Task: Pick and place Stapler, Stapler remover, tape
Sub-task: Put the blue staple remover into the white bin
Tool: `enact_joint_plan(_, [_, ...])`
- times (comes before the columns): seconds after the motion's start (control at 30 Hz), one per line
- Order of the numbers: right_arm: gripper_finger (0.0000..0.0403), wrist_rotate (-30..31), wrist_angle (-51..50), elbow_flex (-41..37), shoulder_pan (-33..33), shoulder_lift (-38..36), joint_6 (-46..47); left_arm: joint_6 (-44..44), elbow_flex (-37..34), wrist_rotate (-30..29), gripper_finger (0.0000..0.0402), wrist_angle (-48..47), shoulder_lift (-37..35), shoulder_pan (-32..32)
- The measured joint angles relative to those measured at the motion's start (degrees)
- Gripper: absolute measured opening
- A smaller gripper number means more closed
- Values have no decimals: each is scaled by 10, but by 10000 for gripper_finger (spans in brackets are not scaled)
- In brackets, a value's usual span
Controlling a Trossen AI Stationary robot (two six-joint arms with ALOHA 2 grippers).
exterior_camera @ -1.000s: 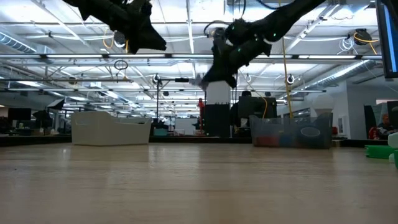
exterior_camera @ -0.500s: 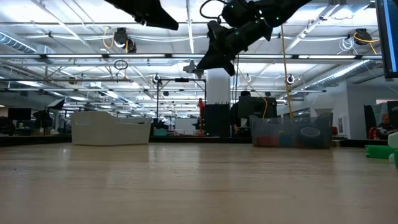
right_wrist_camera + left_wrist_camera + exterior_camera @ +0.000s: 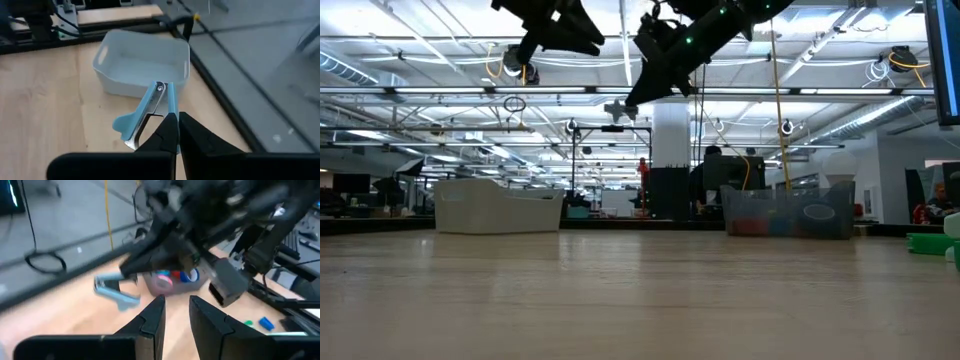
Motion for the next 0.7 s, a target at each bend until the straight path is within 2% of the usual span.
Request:
enact_joint_plan(0.23, [0, -2, 31, 0, 36, -8, -56, -79, -1, 11, 88, -105, 1, -30])
enact_joint_plan(0.37, [0, -22, 26, 1, 41, -30, -63, -79, -1, 10, 88, -153, 1, -53])
enact_joint_plan(0.53, [0, -106, 23, 1, 28, -69, -31, -45, -1, 9, 88, -118, 3, -68])
enact_joint_plan(0.7, [0, -196, 16, 1, 13, -96, 7, -13, -1, 7, 88, -34, 3, -68])
